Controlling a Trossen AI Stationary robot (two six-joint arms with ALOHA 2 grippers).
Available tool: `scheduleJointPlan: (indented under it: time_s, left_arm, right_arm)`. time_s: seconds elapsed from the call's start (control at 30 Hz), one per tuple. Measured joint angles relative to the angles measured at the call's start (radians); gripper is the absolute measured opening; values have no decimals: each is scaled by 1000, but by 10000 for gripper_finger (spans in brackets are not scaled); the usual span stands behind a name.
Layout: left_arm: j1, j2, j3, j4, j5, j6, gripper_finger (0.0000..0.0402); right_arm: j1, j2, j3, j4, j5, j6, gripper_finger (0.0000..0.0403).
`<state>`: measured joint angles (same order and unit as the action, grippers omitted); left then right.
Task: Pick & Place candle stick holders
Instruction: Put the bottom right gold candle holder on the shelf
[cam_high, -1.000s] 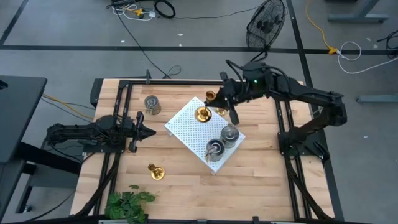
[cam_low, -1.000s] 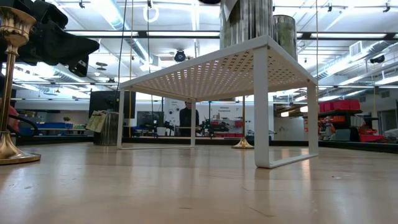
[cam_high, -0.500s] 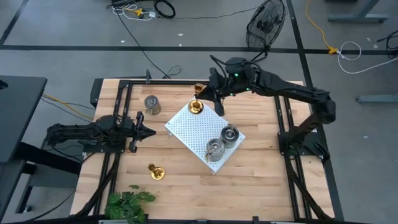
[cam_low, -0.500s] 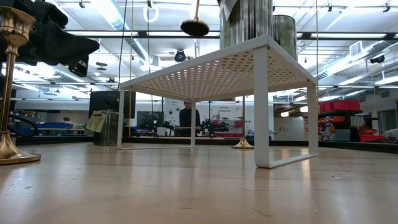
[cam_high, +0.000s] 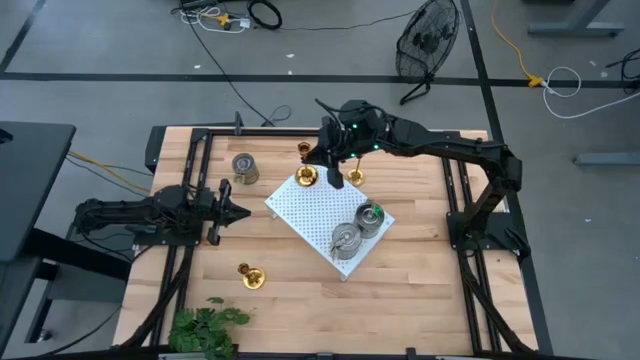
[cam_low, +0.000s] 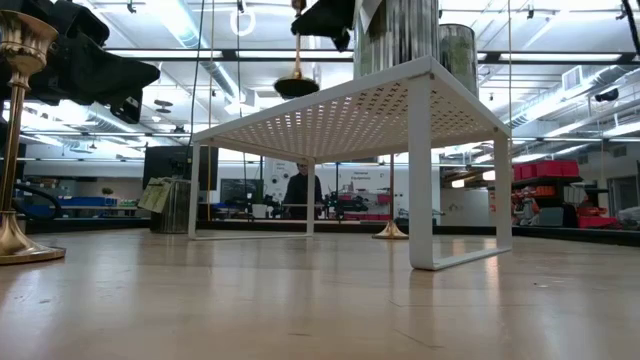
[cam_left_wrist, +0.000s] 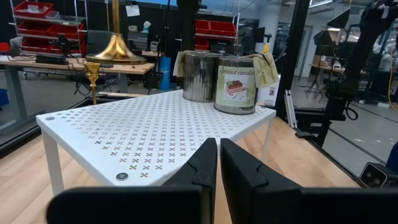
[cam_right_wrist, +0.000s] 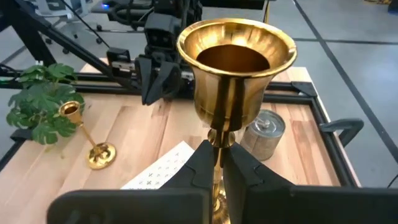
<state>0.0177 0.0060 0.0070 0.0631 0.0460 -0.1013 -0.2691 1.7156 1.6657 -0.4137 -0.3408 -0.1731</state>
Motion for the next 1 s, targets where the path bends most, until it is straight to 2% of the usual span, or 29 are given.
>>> scheduleJointPlan:
  time_s: [0.5,1.0]
  left_arm:
    - [0,0,0,0,0,0,25]
    - [0,0,0,0,0,0,25]
  right_arm:
    - [13,31,-1,76,7,-72,16]
    - [27,31,-1,90,-13,-27,16]
